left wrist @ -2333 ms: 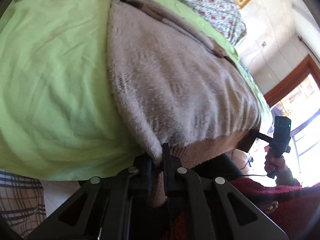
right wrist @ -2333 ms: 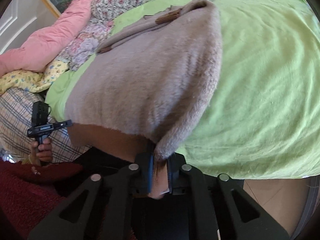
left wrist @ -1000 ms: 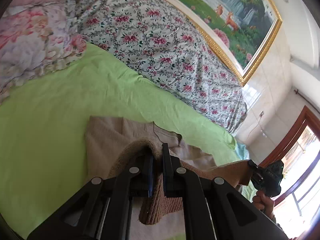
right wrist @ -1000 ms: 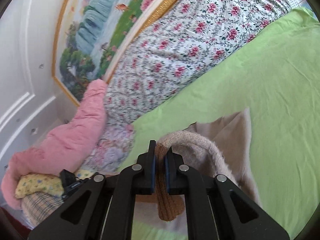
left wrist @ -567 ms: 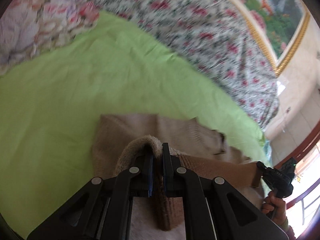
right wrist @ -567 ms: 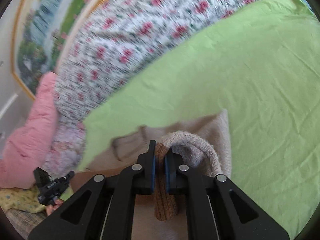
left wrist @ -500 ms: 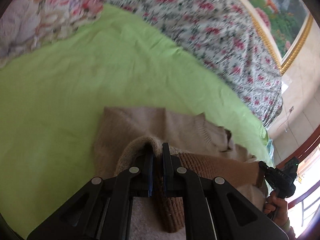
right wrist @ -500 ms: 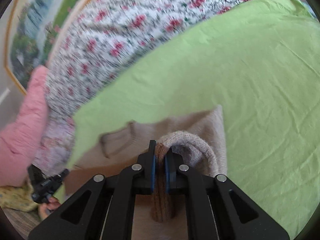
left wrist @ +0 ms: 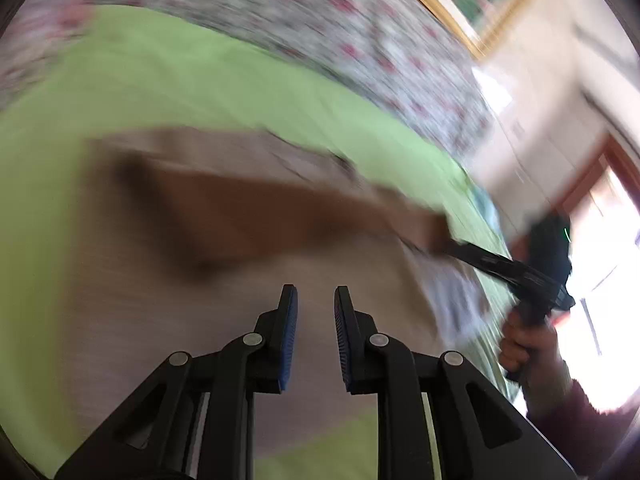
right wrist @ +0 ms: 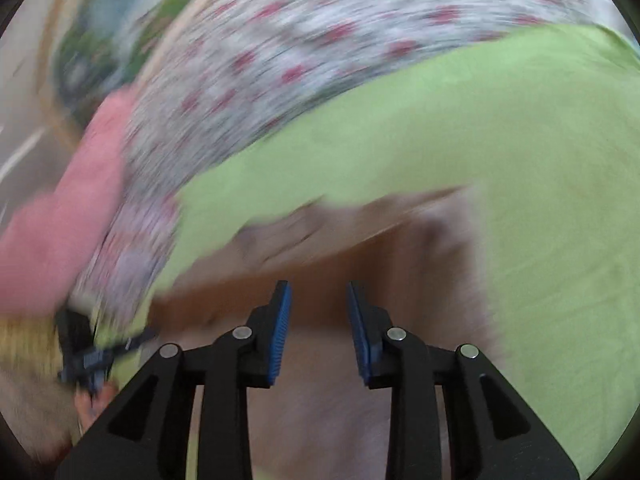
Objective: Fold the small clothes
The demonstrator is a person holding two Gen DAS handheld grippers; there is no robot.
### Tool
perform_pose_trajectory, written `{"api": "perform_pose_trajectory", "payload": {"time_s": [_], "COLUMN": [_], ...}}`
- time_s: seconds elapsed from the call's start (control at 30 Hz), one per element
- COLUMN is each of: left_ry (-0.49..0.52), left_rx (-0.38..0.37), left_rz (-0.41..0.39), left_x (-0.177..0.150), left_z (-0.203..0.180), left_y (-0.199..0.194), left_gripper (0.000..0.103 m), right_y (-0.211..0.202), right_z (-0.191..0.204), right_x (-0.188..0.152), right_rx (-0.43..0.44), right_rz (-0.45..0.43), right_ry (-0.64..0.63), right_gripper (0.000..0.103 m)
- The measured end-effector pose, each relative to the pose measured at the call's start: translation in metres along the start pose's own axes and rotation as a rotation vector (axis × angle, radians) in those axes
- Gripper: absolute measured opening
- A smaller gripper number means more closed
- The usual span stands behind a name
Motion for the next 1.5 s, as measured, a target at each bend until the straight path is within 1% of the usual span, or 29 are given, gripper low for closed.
{"api": "perform_pose_trajectory", "payload": {"time_s": [0.07, 0.1, 0.13, 0.17, 0.2, 0.23, 0.27, 0.3, 0.33, 0.37, 0.4, 0.43, 0.47, 0.5, 0.57, 0.6, 0.63, 0.67, 0.73, 0.8, 0.87, 0.97, 1.0, 1.07, 1.13, 1.23, 1.37, 1.43, 1.5], "left_ry": [0.059, 0.096, 0.109, 0.108, 0.087, 0.057, 0.035, 0.030, 0.033, 0.030, 0.001, -0.029, -0.066, -0.119, -0.174, -0.205, -0.225, -0.245, -0.253, -0.262, -0.272, -0.278, -0.277, -0.285, -0.294, -0.300, -0.315, -0.315, -0.321], "left_rx": [0.023, 0.057, 0.088, 0.106, 0.104, 0.091, 0.080, 0.113, 0.174, 0.243, 0.304, 0.335, 0.361, 0.363, 0.385, 0.384, 0.366, 0.346, 0.342, 0.337, 0.320, 0.280, 0.267, 0.249, 0.224, 0.210, 0.168, 0.167, 0.162], "left_rz": [0.070, 0.115, 0.133, 0.150, 0.172, 0.177, 0.165, 0.147, 0.127, 0.103, 0.066, 0.043, 0.020, -0.009, -0.036, -0.054, -0.066, -0.084, -0.101, -0.120, -0.134, -0.164, -0.170, -0.181, -0.183, -0.183, -0.176, -0.172, -0.167], "left_x": [-0.006, -0.007, -0.005, -0.002, 0.003, 0.013, 0.026, 0.040, 0.052, 0.065, 0.084, 0.094, 0.103, 0.113, 0.119, 0.119, 0.119, 0.115, 0.106, 0.096, 0.083, 0.059, 0.046, 0.031, 0.011, -0.014, -0.047, -0.060, -0.072], "left_z": [-0.013, -0.015, -0.012, -0.007, 0.001, 0.010, 0.017, 0.027, 0.037, 0.050, 0.067, 0.079, 0.092, 0.108, 0.127, 0.137, 0.142, 0.144, 0.145, 0.138, 0.130, 0.108, 0.101, 0.089, 0.075, 0.055, 0.031, 0.025, 0.019], "left_y": [0.022, 0.038, 0.047, 0.056, 0.065, 0.070, 0.073, 0.072, 0.071, 0.069, 0.065, 0.062, 0.058, 0.053, 0.046, 0.041, 0.036, 0.030, 0.019, 0.007, -0.005, -0.026, -0.038, -0.048, -0.057, -0.066, -0.074, -0.077, -0.079], "left_gripper": [0.019, 0.019, 0.019, 0.018, 0.018, 0.015, 0.014, 0.014, 0.015, 0.014, 0.015, 0.015, 0.015, 0.015, 0.015, 0.015, 0.015, 0.015, 0.015, 0.016, 0.020, 0.021, 0.022, 0.026, 0.026, 0.026, 0.026, 0.026, 0.029], "right_y": [0.022, 0.034, 0.048, 0.057, 0.067, 0.076, 0.081, 0.087, 0.091, 0.093, 0.094, 0.092, 0.089, 0.086, 0.077, 0.070, 0.064, 0.059, 0.046, 0.032, 0.015, -0.004, -0.008, -0.022, -0.029, -0.039, -0.049, -0.052, -0.053], "right_z": [0.028, 0.038, 0.044, 0.045, 0.042, 0.035, 0.028, 0.016, 0.006, -0.002, -0.020, -0.032, -0.043, -0.055, -0.077, -0.090, -0.097, -0.101, -0.105, -0.101, -0.097, -0.085, -0.081, -0.072, -0.061, -0.044, -0.028, -0.021, -0.016], "right_x": [-0.018, -0.026, -0.031, -0.032, -0.031, -0.026, -0.020, -0.008, 0.003, 0.013, 0.028, 0.039, 0.047, 0.057, 0.071, 0.073, 0.071, 0.070, 0.062, 0.055, 0.043, 0.027, 0.023, 0.008, -0.004, -0.021, -0.042, -0.052, -0.062], "right_rx": [0.034, 0.048, 0.049, 0.036, 0.015, -0.017, -0.047, -0.094, -0.128, -0.159, -0.242, -0.298, -0.329, -0.346, -0.393, -0.411, -0.420, -0.416, -0.390, -0.395, -0.376, -0.338, -0.328, -0.303, -0.282, -0.252, -0.239, -0.231, -0.224], "right_rz": [0.107, 0.164, 0.212, 0.236, 0.262, 0.275, 0.271, 0.258, 0.241, 0.224, 0.181, 0.145, 0.106, 0.068, 0.014, -0.014, -0.028, -0.036, -0.049, -0.065, -0.084, -0.099, -0.100, -0.104, -0.095, -0.084, -0.073, -0.066, -0.057], "right_ry": [-0.102, -0.138, -0.163, -0.175, -0.180, -0.176, -0.168, -0.156, -0.141, -0.126, -0.097, -0.072, -0.037, 0.007, 0.091, 0.143, 0.173, 0.200, 0.228, 0.234, 0.253, 0.274, 0.279, 0.284, 0.288, 0.283, 0.274, 0.275, 0.276], "right_gripper": [0.031, 0.031, 0.031, 0.031, 0.031, 0.031, 0.031, 0.031, 0.031, 0.031, 0.031, 0.031, 0.031, 0.031, 0.031, 0.031, 0.031, 0.031, 0.031, 0.031, 0.031, 0.032, 0.032, 0.035, 0.037, 0.038, 0.041, 0.042, 0.043]}}
Point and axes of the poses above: each gripper's, at about its wrist camera, not at the fingertips, and y roughly the way its jaws point, z to its left, x to its top, the point moved 9 cm from there along y, roughly the way its jaws point, and after that the axes turned 5 degrees about -x, right-handed, at the moved point
